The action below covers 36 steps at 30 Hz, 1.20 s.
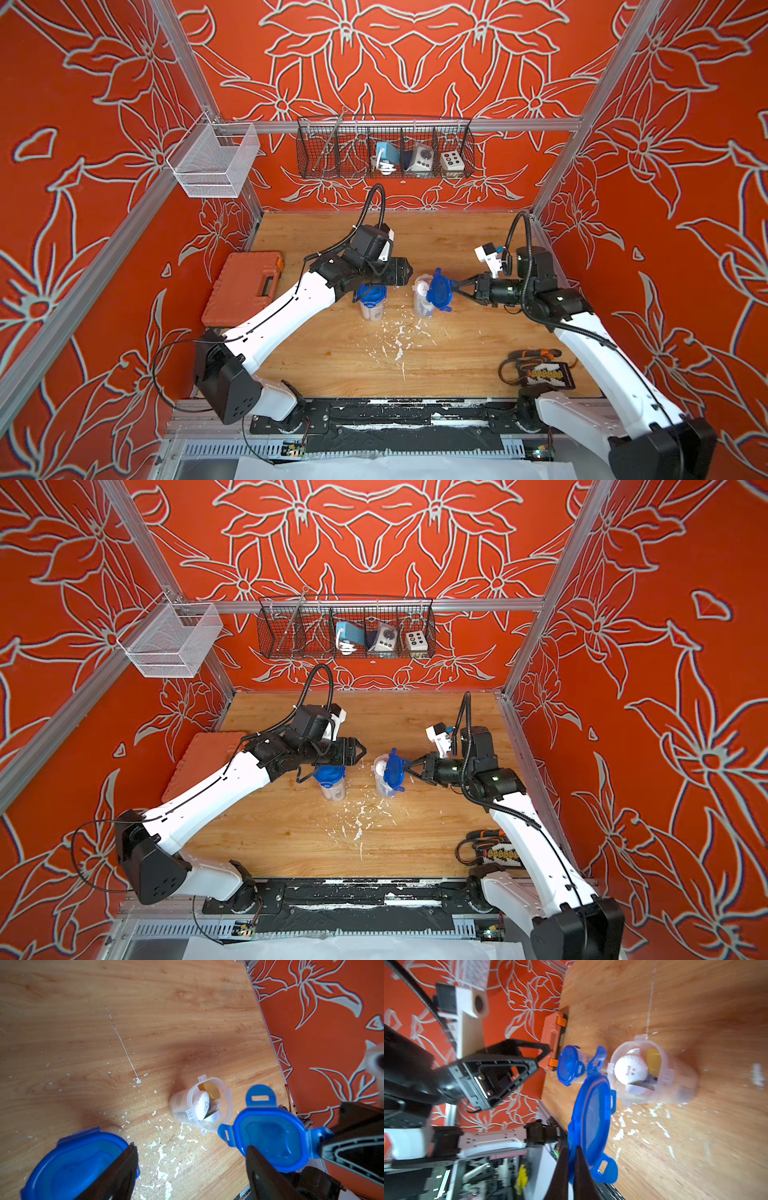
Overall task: Take out toiletry kits
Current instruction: Open the lid of the container, then place the lid at the center of the board.
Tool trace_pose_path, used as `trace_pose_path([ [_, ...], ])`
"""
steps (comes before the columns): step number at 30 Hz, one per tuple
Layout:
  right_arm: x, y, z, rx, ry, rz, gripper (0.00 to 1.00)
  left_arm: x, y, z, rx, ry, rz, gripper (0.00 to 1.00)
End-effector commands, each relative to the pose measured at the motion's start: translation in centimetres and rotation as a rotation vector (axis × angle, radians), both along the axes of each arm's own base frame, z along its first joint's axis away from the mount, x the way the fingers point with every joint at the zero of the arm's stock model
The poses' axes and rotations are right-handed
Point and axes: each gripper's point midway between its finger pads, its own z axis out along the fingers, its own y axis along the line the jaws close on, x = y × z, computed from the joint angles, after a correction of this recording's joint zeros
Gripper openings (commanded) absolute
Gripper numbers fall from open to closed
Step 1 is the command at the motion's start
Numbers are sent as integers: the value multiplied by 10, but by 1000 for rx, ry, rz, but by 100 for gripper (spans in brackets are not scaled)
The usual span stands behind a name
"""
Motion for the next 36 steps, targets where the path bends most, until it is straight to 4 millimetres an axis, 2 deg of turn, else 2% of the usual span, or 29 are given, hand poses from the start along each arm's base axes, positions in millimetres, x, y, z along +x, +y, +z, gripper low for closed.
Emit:
trace_pose_path([
  [1,-27,-46,-26,-340,32,-104,0,5,7,6,-16,-22,20,78],
  [8,-63,-129,-47,-778,81,-306,0,16,5,7,-78,-14,6,78],
  [11,-72,-148,-61,-923,116,-327,0,20,5,3,-89,-10,1,77],
  [15,-73,-144,-82,-1083,95,-274,0,22,0,-4,-106,10,-23,77],
  [21,-64,-130,-99,-1300,34,-262,0,25,1,-9,-115,16,-21,76],
  [26,-48,-111,-110,-1325,-31,-261,0,26,5,-13,-120,24,-16,76],
  [29,-39,-110,-114,-1352,-45,-289,0,25,5,-16,-126,32,-18,75],
  [33,-27,-119,-123,-1458,-54,-352,0,24,5,-21,-130,42,-20,75],
  [36,-20,-113,-134,-1465,-65,-342,0,23,4,-22,-134,48,-21,75],
])
